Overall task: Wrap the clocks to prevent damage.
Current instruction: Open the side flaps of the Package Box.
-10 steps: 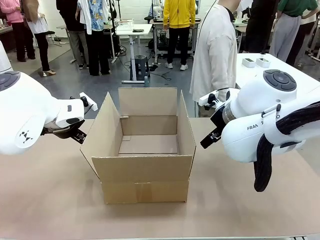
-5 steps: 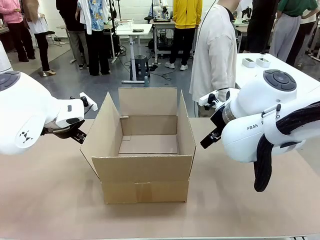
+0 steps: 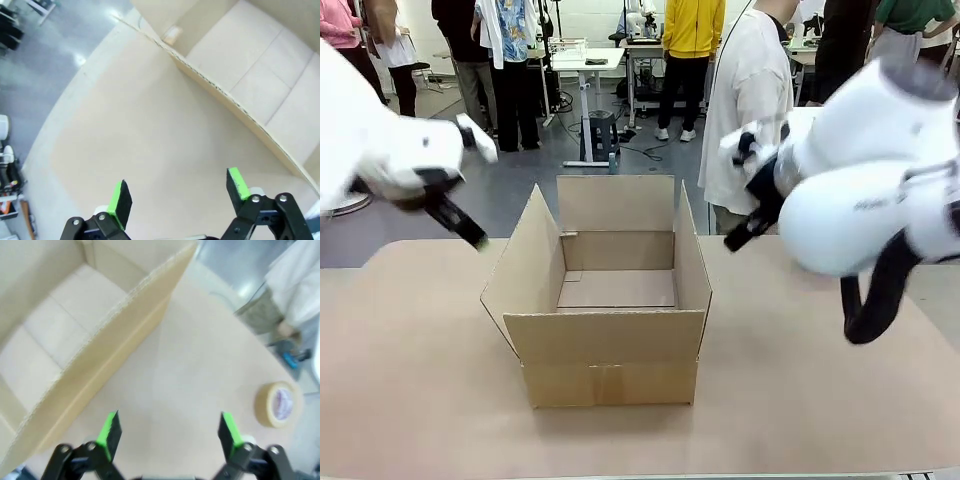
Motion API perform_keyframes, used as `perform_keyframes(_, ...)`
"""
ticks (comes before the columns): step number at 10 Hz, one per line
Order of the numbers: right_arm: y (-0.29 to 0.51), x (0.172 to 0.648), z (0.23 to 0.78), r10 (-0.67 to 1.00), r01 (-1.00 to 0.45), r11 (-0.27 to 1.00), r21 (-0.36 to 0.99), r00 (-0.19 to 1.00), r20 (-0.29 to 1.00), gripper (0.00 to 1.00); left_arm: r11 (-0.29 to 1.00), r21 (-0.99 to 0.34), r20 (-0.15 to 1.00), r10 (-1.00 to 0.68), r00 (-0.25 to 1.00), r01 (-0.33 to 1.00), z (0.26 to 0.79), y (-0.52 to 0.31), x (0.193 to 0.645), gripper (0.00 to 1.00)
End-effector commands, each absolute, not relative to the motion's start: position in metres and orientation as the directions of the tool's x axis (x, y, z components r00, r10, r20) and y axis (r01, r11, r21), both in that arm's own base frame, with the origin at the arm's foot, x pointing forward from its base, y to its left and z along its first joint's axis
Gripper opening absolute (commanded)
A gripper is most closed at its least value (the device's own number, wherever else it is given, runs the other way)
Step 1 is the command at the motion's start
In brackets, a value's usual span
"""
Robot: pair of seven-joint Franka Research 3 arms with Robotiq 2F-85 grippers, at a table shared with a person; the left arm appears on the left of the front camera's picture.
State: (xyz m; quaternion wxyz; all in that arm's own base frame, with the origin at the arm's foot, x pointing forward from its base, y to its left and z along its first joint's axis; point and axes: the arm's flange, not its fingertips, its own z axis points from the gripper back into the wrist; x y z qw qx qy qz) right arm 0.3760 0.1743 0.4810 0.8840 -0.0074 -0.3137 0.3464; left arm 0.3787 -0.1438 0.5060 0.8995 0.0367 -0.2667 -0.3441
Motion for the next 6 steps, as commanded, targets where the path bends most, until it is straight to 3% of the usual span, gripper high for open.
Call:
perform_keyframes(1,0.184,0.346,0.566,0.643,-0.595,0.757,-0.271,0.605,0.469,1.0,0.717,0.316,0.332,-0.697,0.635,0.622,0.6,-0.149,0.368,1.0)
perform_keyframes(3,0.187,0.322,0.617,0.626,-0.558,0.776,-0.295,0.621,0.472,1.0,0.715,0.337,0.331,-0.699,0.634,0.613,0.651,-0.15,0.34,1.0)
perform_keyframes(4,0.192,0.31,0.635,0.571,-0.48,0.818,-0.316,0.614,0.545,1.0,0.73,0.331,0.341,-0.684,0.645,0.598,0.659,-0.148,0.335,1.0)
perform_keyframes(5,0.179,0.318,0.61,0.633,-0.581,0.765,-0.279,0.595,0.495,1.0,0.733,0.311,0.36,-0.68,0.639,0.604,0.648,-0.146,0.332,1.0)
perform_keyframes(6,0.179,0.318,0.61,0.633,-0.581,0.765,-0.279,0.595,0.495,1.0,0.733,0.311,0.36,-0.68,0.639,0.604,0.648,-0.146,0.332,1.0)
